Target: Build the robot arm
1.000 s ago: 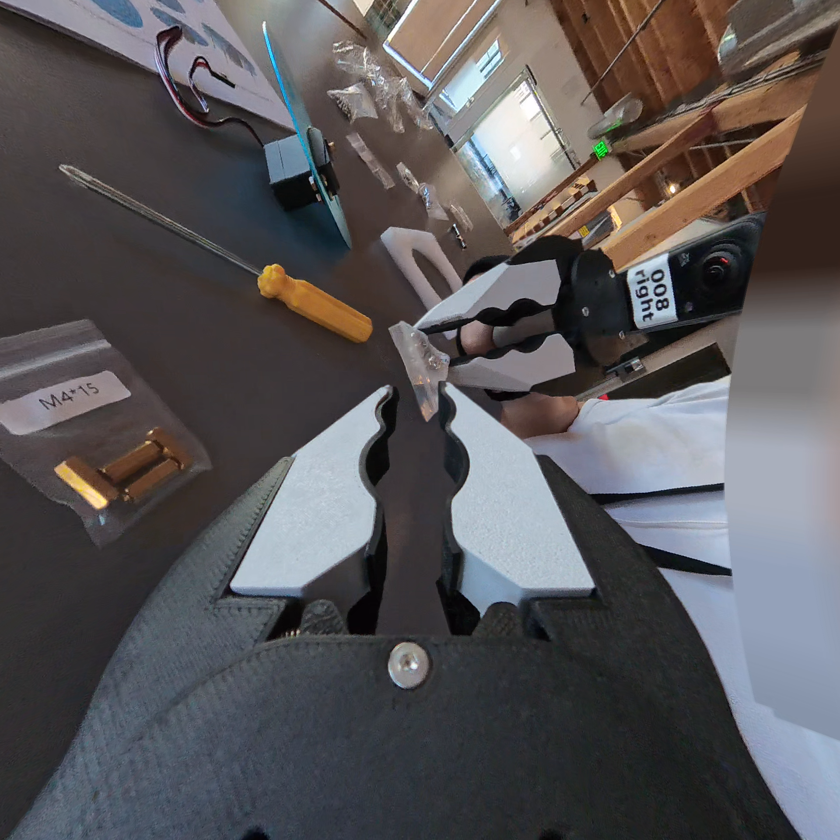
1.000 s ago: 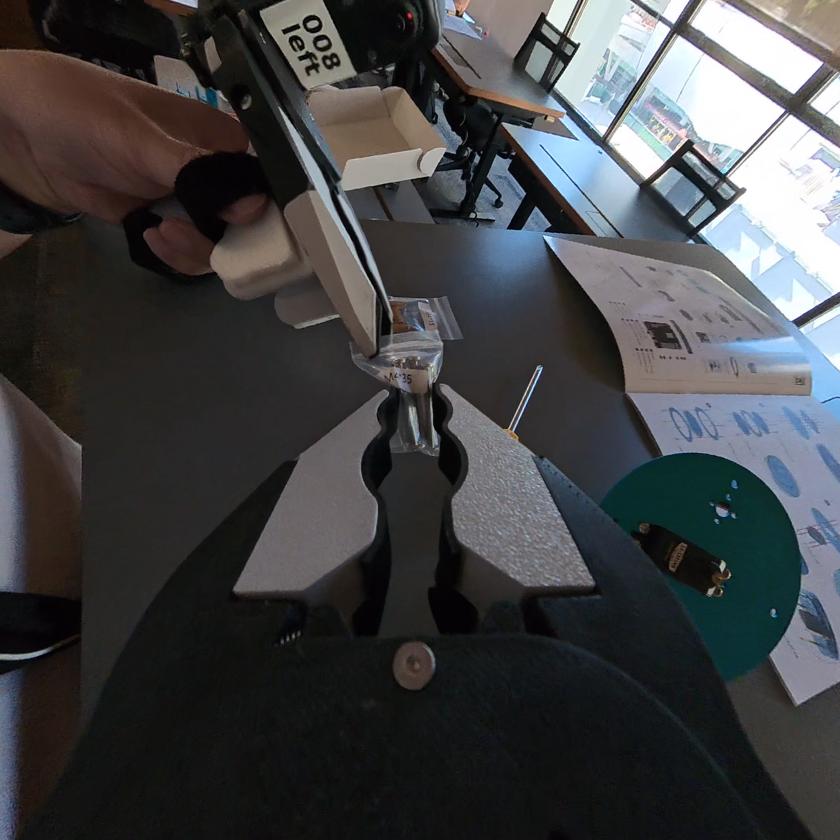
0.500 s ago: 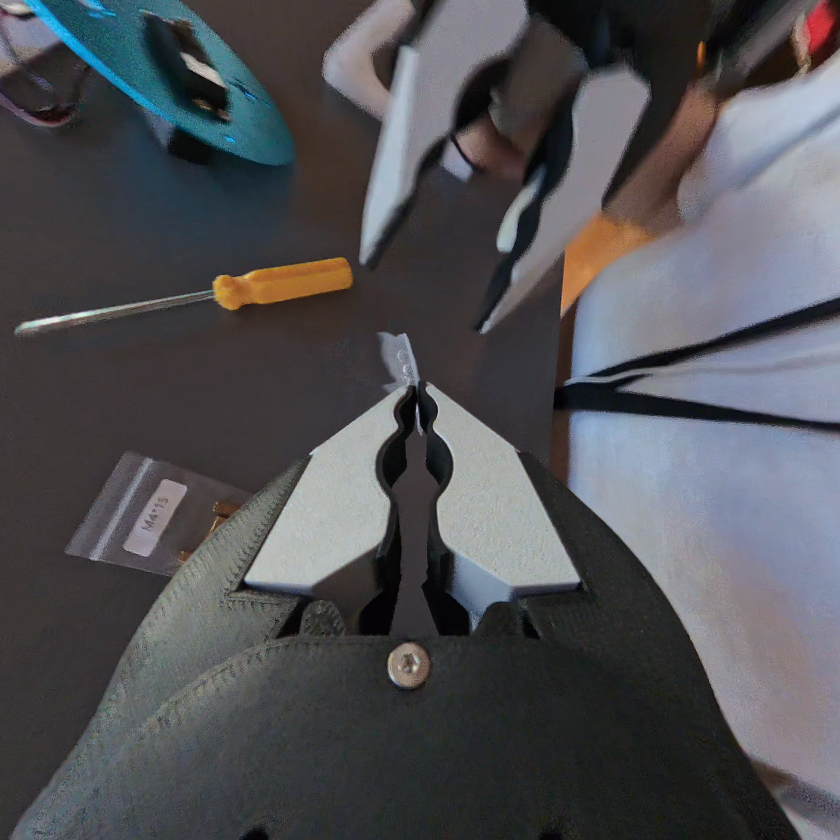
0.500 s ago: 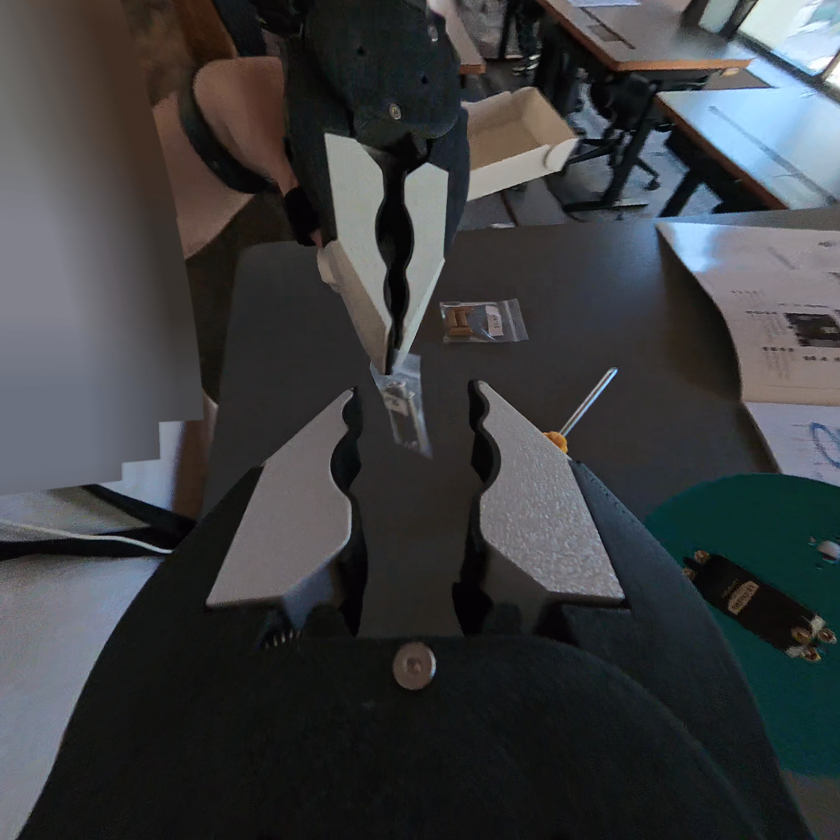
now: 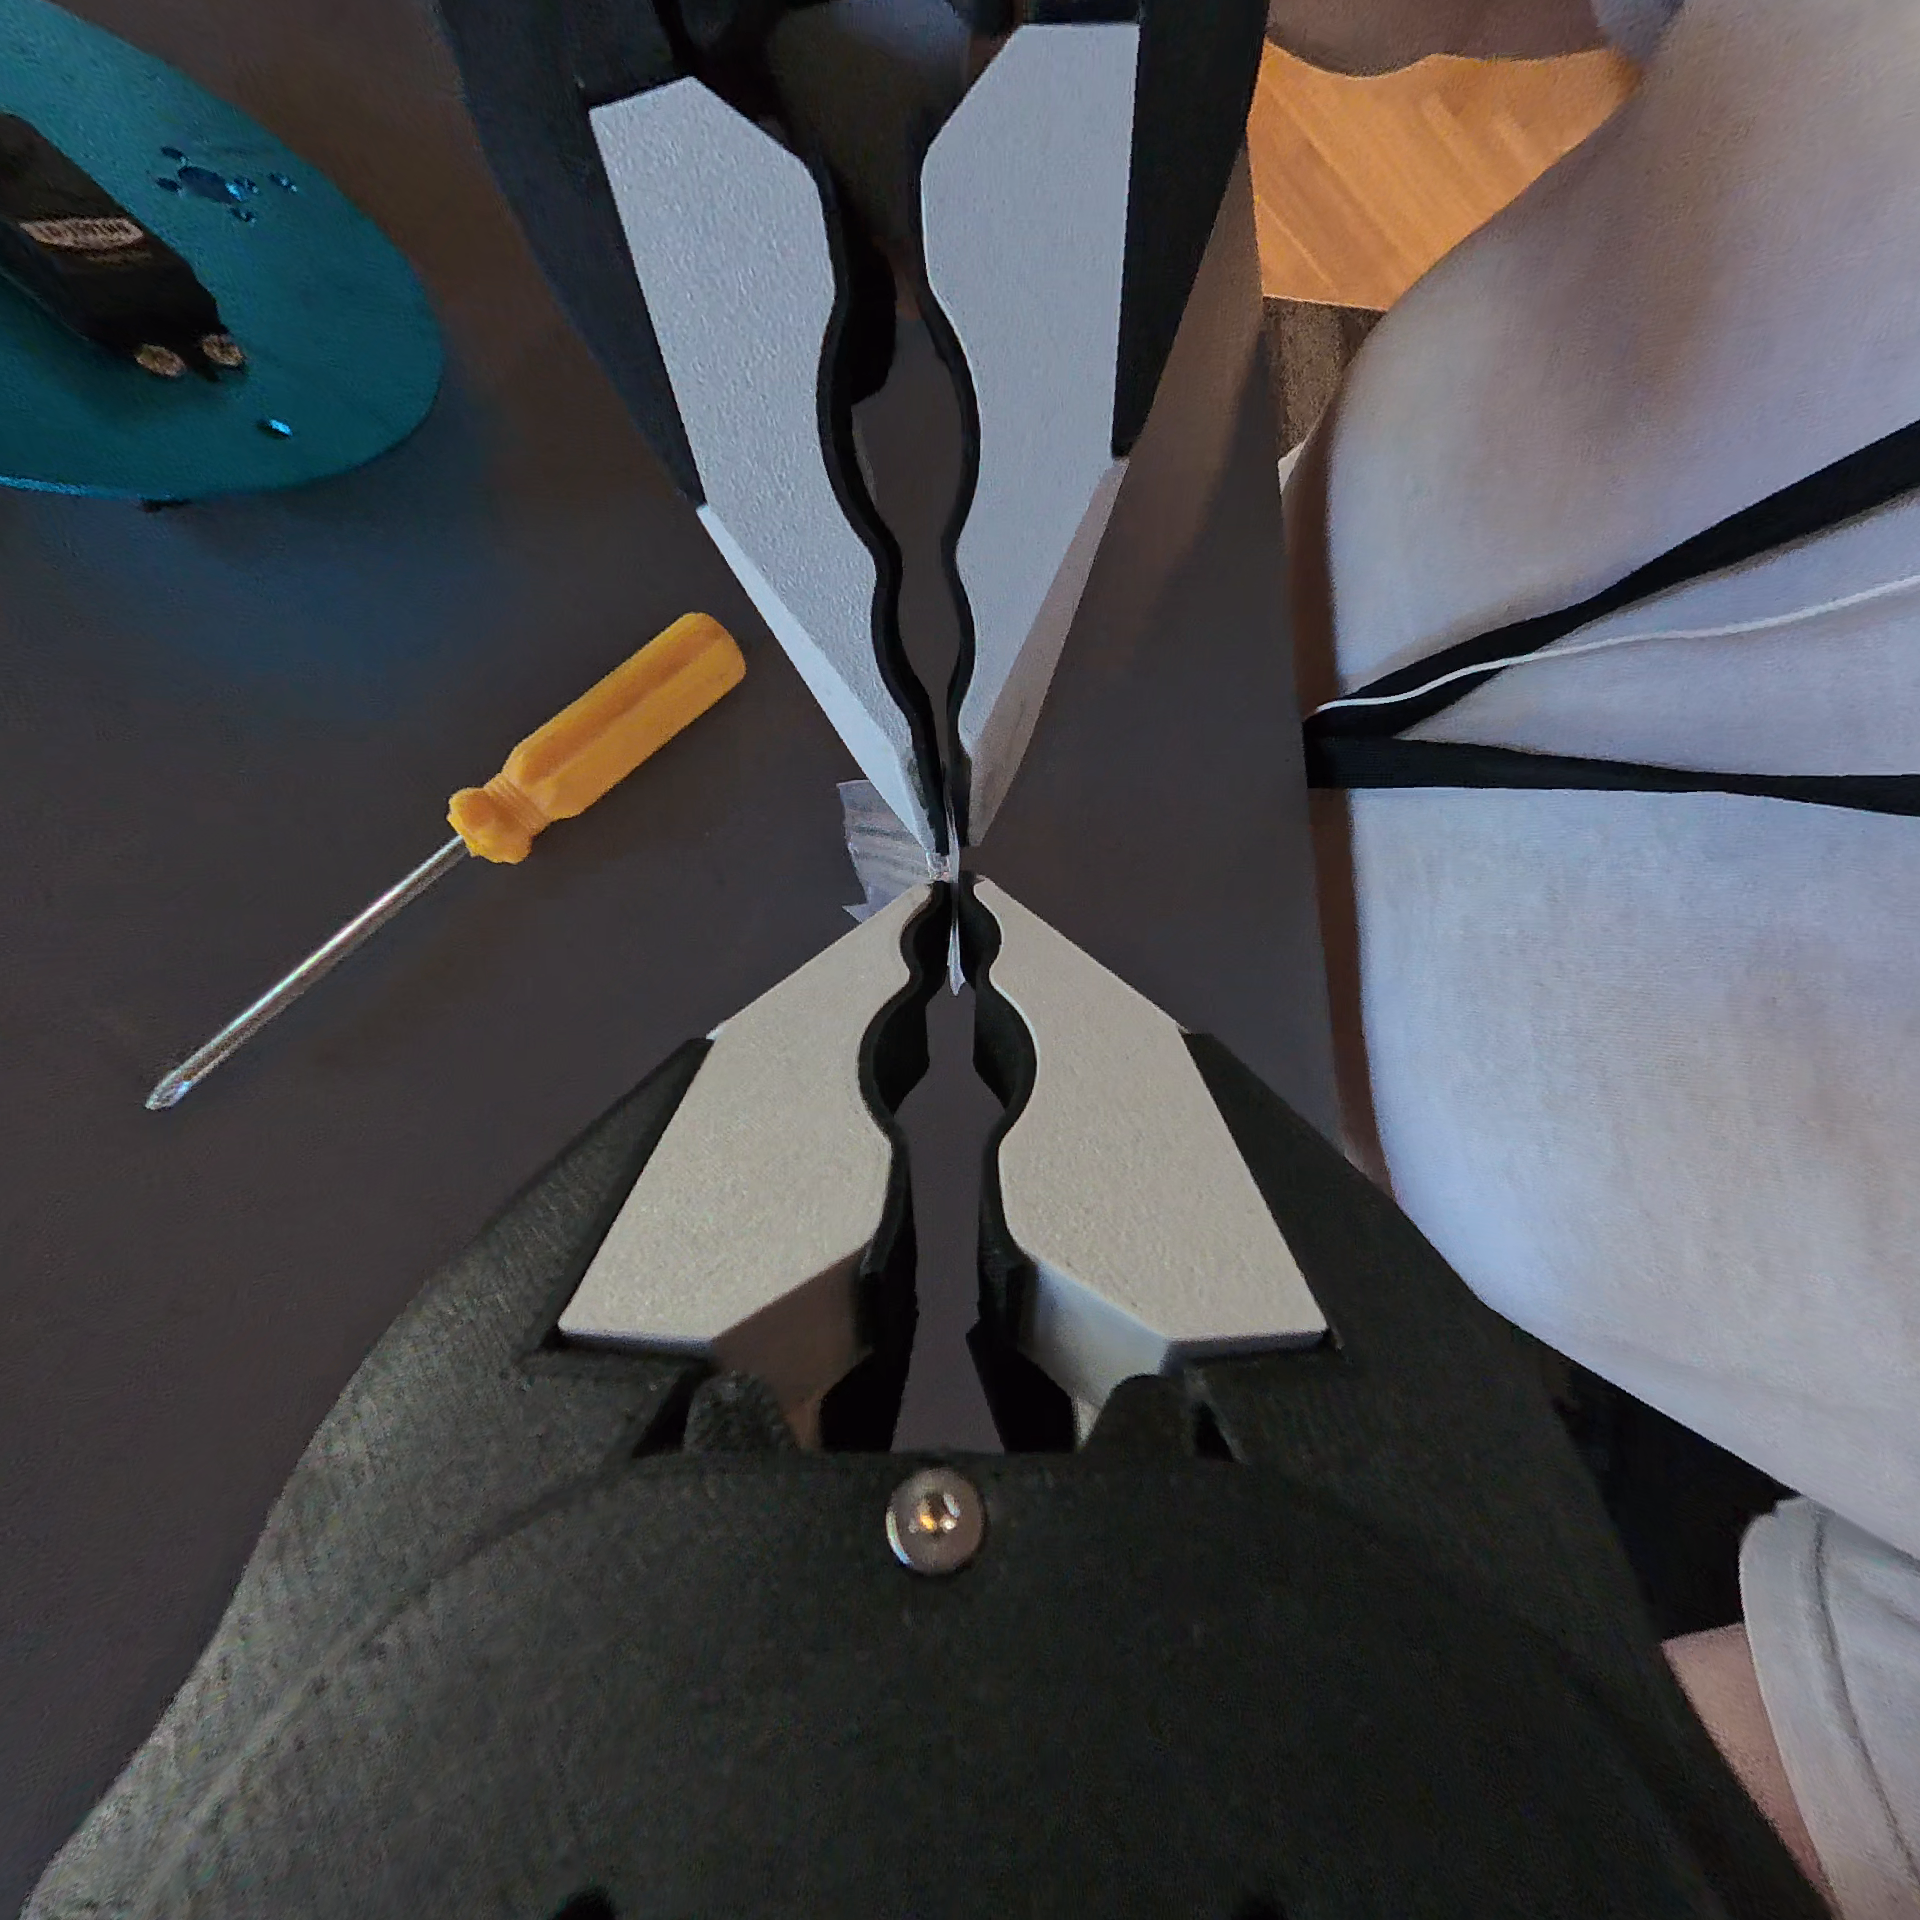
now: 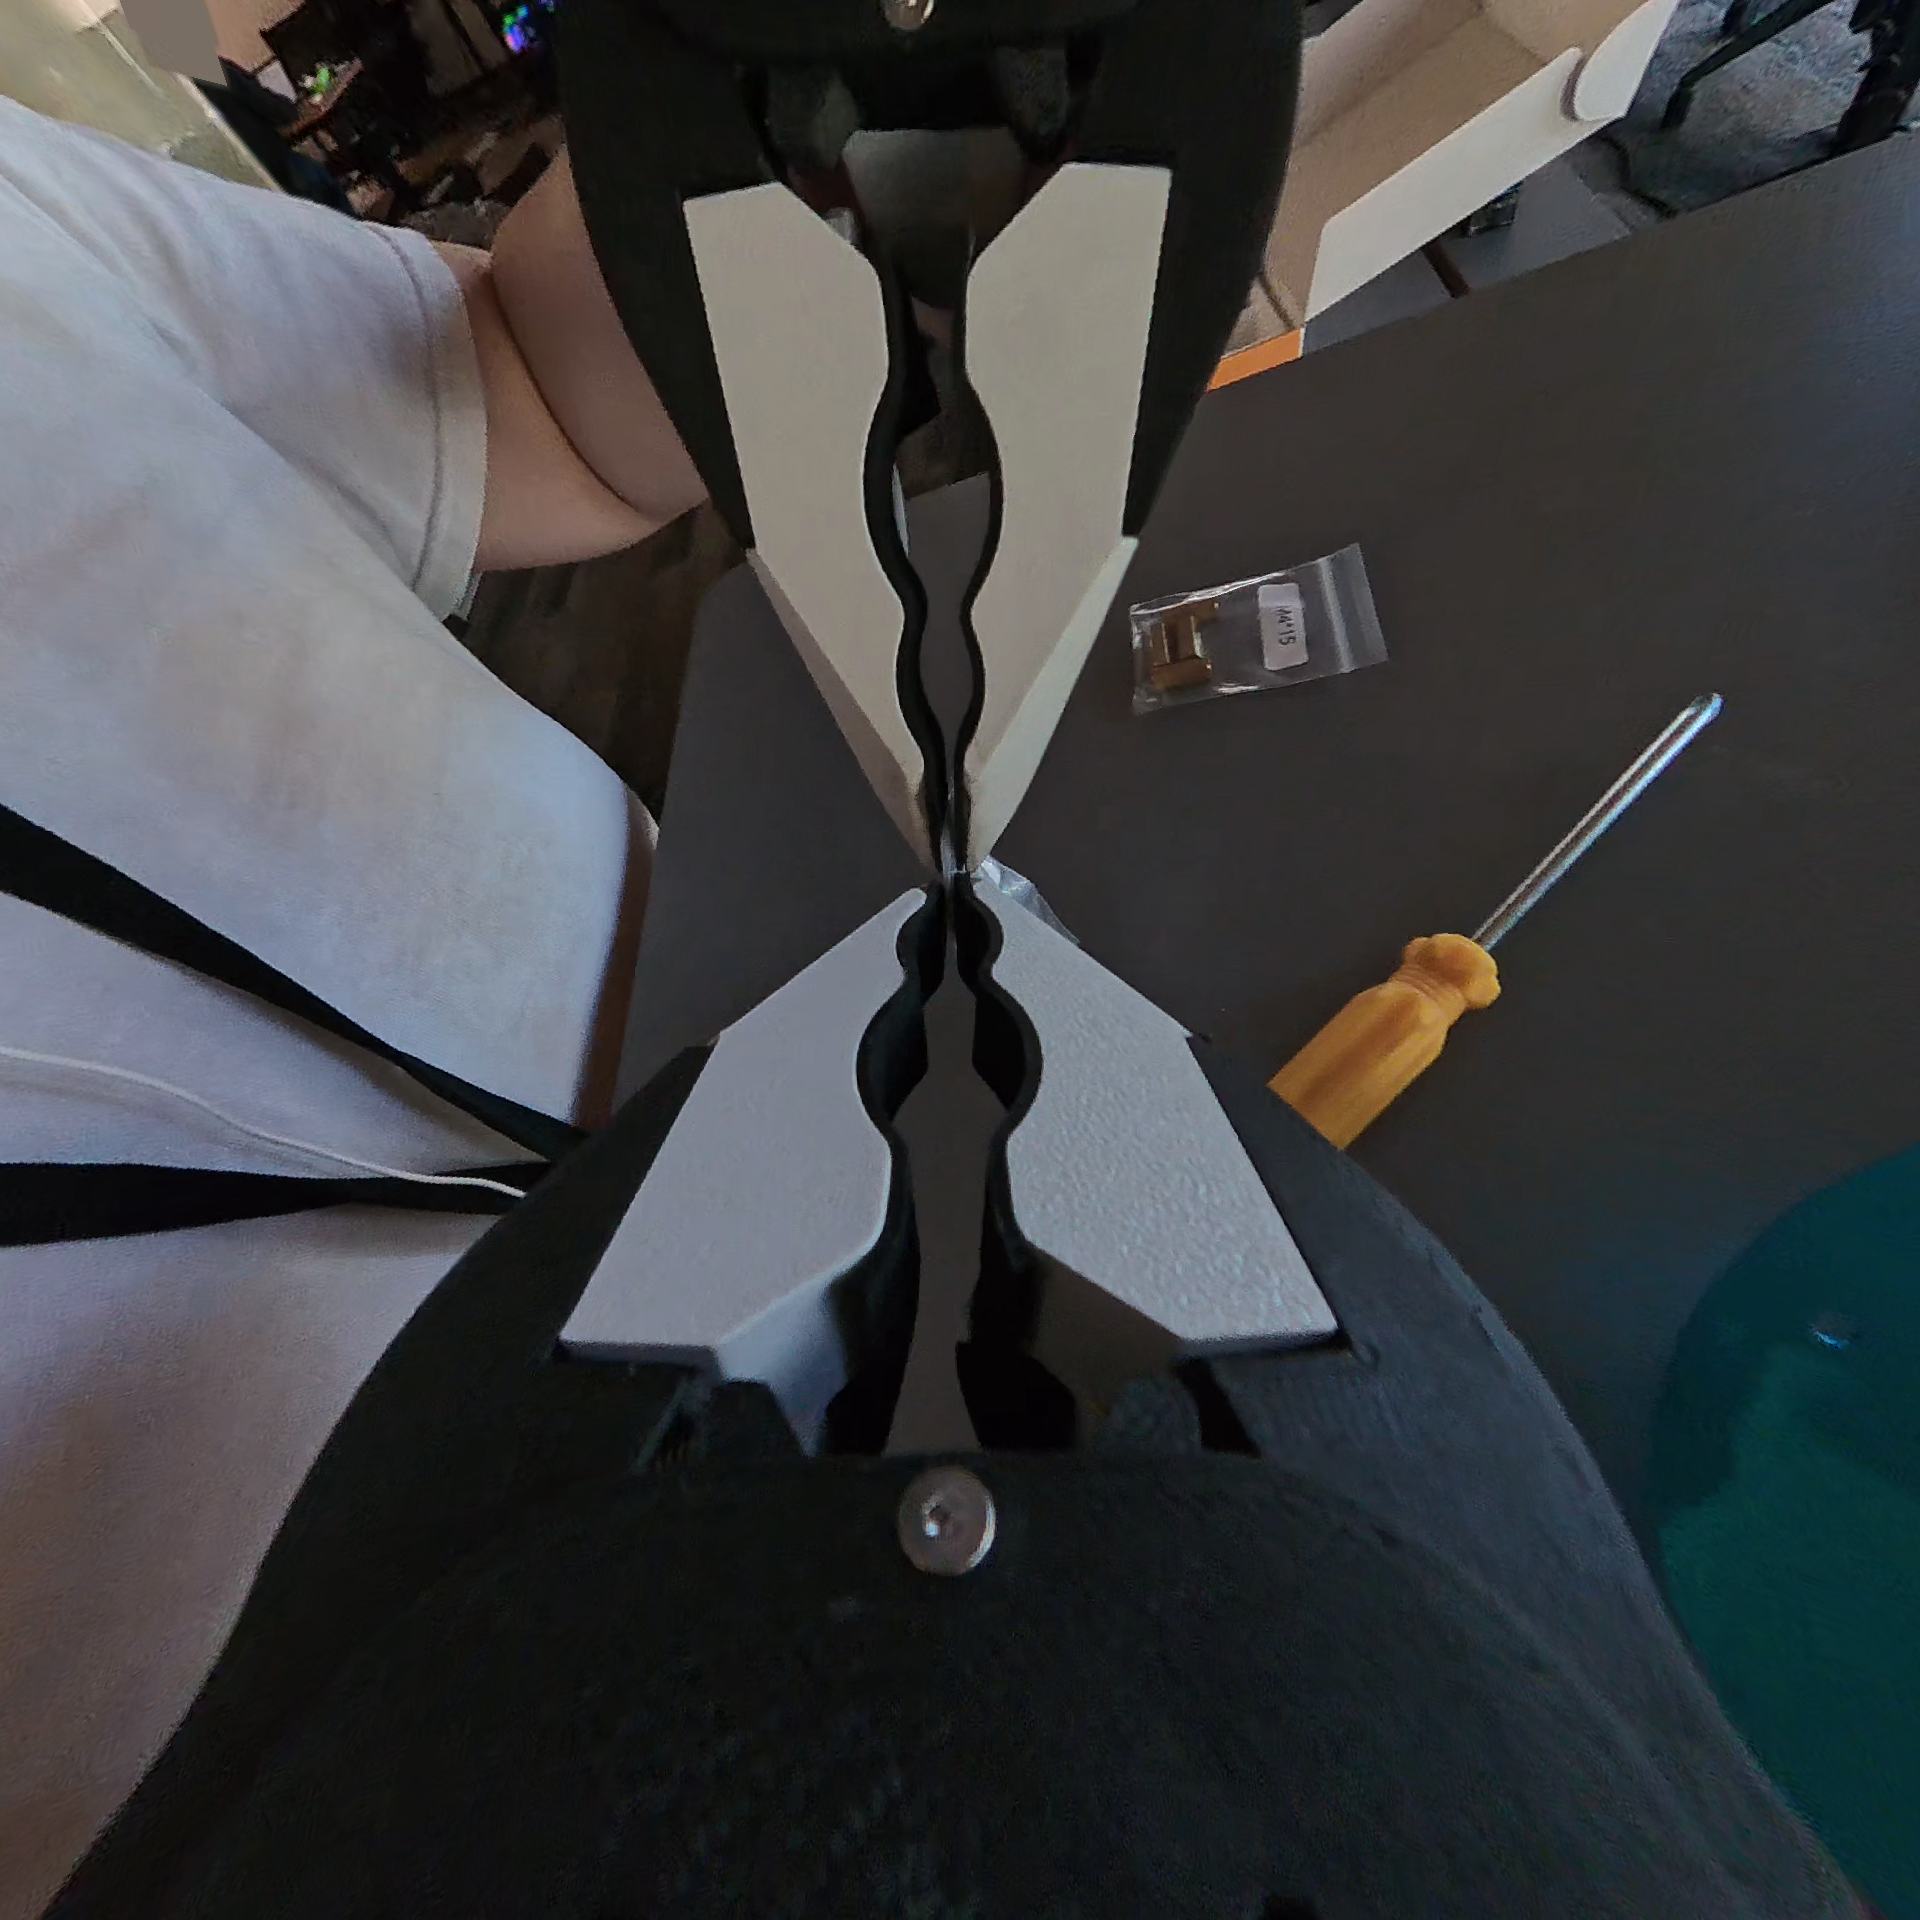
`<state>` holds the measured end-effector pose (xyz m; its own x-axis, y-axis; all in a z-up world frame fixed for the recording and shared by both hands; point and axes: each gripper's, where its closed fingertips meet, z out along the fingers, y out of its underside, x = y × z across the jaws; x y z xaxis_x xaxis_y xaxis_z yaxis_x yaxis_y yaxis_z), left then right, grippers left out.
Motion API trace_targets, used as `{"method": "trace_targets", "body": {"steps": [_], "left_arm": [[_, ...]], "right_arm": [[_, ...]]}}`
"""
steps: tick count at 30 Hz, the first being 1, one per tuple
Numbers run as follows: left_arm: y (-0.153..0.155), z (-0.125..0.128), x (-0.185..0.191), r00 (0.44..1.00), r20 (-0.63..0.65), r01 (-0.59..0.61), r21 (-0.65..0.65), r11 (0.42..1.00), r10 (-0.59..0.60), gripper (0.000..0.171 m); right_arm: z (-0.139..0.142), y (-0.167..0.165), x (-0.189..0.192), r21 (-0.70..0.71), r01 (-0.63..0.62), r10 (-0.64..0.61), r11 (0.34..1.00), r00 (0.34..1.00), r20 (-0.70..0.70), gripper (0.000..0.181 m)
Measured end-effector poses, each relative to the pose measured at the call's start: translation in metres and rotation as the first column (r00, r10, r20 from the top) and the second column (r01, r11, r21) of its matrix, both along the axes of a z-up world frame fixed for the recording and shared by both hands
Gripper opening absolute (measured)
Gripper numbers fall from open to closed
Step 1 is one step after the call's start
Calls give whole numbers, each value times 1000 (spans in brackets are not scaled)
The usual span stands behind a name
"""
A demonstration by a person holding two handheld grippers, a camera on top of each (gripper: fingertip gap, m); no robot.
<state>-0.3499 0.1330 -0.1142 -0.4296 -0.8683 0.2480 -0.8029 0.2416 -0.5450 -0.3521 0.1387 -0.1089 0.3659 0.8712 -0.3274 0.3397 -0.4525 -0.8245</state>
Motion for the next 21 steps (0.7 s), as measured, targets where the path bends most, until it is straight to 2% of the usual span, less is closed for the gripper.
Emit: {"method": "trace_targets", "body": {"steps": [3, 6, 9, 10, 12, 14, 17, 19, 21], "left_arm": [[7, 2, 5, 997, 63, -46, 10, 999, 45, 2], [17, -2, 5, 981, 122, -151, -31, 988, 153, 26], [17, -9, 10, 952, 160, -239, -139, 961, 260, 36], [14, -11, 11, 947, 165, -245, -172, 954, 274, 31], [6, -13, 12, 941, 205, -225, -217, 950, 270, 7], [6, -15, 12, 937, 228, -217, -215, 952, 265, 4], [-2, -14, 4, 963, 168, -162, -258, 953, 209, 0], [0, -17, -2, 981, 113, -130, -211, 969, 156, 0], [1, -15, -6, 994, 70, -75, -165, 983, 88, 0]], "right_arm": [[2, 6, 6, 8, 74, -73, 997, 997, -30, 0], [4, 4, 9, 36, 105, -102, 994, 992, -72, 0], [8, 5, 10, 62, 125, -117, 990, 986, -115, 0], [9, 6, 10, 70, 124, -115, 990, 987, -117, 0], [6, 9, 12, 81, 133, -125, 988, 987, -103, 0], [3, 10, 12, 64, 127, -120, 990, 987, -103, 0], [2, 3, 8, 10, 61, -59, 998, 991, -116, 1], [0, 0, 10, -40, 19, -23, 999, 996, -87, 14], [5, -1, 11, -98, -13, 5, 995, 996, -89, 18]]}}
